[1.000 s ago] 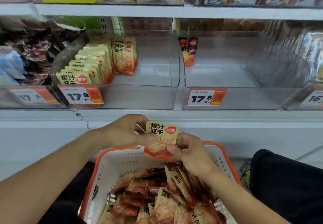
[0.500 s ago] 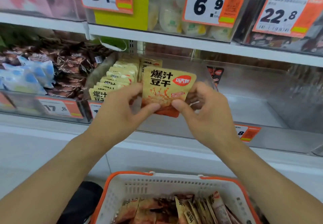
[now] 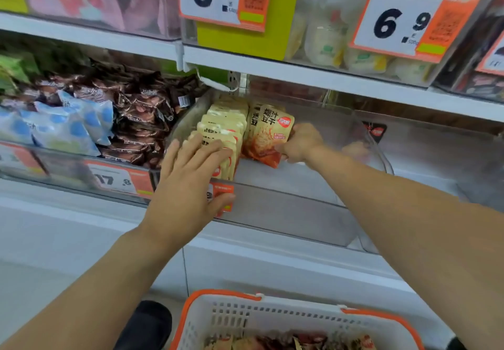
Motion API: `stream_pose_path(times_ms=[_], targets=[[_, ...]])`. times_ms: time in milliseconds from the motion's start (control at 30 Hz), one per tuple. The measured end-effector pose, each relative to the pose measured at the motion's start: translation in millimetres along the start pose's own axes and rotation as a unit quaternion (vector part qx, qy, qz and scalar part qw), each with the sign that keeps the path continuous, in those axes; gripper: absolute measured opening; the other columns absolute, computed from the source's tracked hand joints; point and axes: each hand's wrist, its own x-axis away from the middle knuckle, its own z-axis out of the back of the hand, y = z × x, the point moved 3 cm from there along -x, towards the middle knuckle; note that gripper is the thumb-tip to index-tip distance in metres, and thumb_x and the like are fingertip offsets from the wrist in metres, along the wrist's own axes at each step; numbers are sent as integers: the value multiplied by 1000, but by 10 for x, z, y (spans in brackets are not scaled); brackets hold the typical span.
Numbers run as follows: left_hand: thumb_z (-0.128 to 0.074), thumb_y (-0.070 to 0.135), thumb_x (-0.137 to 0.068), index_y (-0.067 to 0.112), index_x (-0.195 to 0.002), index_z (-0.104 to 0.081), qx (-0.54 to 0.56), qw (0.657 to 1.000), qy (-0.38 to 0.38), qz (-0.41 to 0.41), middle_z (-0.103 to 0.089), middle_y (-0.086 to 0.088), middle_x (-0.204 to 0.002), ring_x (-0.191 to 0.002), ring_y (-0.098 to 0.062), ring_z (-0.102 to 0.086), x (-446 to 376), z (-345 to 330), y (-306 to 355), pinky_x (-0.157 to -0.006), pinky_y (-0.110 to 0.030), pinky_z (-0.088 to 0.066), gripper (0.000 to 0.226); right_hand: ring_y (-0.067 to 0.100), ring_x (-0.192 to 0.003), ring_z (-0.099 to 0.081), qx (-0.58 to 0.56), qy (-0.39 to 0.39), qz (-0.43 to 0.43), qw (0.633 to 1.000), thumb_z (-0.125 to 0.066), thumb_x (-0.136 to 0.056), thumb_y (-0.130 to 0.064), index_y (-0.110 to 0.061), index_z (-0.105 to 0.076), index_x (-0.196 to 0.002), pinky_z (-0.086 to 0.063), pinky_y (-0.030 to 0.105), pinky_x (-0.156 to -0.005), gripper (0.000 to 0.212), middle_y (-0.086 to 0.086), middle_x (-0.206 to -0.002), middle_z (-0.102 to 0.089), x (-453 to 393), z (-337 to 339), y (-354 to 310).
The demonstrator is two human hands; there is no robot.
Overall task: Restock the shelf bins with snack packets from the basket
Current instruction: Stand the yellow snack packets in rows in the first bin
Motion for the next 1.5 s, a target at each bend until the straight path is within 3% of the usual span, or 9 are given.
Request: stream_pose_path(times_ms=[167,433,633,767,900,1000,1167,1333,1500], targets=[[-82,43,-74,26,-138,-53,6,1000,-1,-5,-50,7,-146,-145,-23,-32,-9,-26,-22,-122,-42,-7,72,21,-94,-69,35,28,3,999,-83,-78,-33,-17,-62,-75,-54,30,-76,27,6,-97,-72,-201,-134,-62],[-76,45,-78,26,-140,-49,0,1000,-1,-17,-47,7,-148,-145,-24,-31,-7,-75,-49,-122,-46,-9,70,20,-79,-71,-19,61,3,998,-86,-75,-36,-5,-75,-73,-59,34,-77,33,8,-76,-73,-209,-256,25],[-71,51,-82,29,-141,-47,5,999,-2,-33,-46,9,-148,-147,-21,-27,4,-67,-99,-123,-41,-4,67,25,-78,-70,11,30,-16,999,-77,-83,-24,-11,-57,-68,-58,32,-67,27,9,-83,-68,-16,-82,-9],[-64,47,-83,20,-131,-57,58,996,54,-31,-50,0,-143,-145,-24,-30,12,55,39,-121,-42,-14,56,17,-84,-69,-20,69,92,993,-70,-87,-12,-18,-62,-71,-52,18,-73,18,-1,-78,-66,407,257,-78],[-58,17,-82,2,-96,-66,118,976,168,-73,-62,-10,-103,-102,-32,-56,89,303,449,-91,-42,-42,22,4,-64,-58,11,64,324,944,-71,-85,-13,-21,-62,-82,-40,10,-59,13,-16,-69,-59,1505,485,3],[-53,13,-86,4,-94,-62,177,980,72,-58,-59,-7,-95,-88,-26,-55,322,20,795,-76,-39,-46,15,11,-64,-57,15,-44,339,939,-71,-85,-12,-18,-65,-85,-43,15,-61,9,-13,-72,-60,2146,339,497],[-50,23,-94,16,-112,-59,184,958,-216,42,-55,0,-111,-97,-21,-58,1155,-859,1224,-78,-36,-49,21,1,-69,-58,55,-215,161,962,-69,-85,-19,-26,-64,-86,-39,17,-63,8,-14,-75,-63,2638,-446,1716],[-53,25,-95,18,-119,-58,163,890,-410,112,-57,0,-118,-112,-20,-55,2055,-1472,1540,-94,-36,-47,26,18,-90,-63,38,-272,-28,961,-59,-89,-20,-19,-60,-92,-47,23,-72,4,-3,-91,-66,3270,-1044,2735],[-55,39,-95,14,-114,-53,99,850,-485,180,-56,-2,-114,-109,-20,-53,2560,-1692,1666,-90,-34,-47,31,8,-76,-59,18,-291,-120,949,-66,-87,-33,-22,-58,-93,-42,19,-63,14,-9,-85,-64,3684,-1331,3020]])
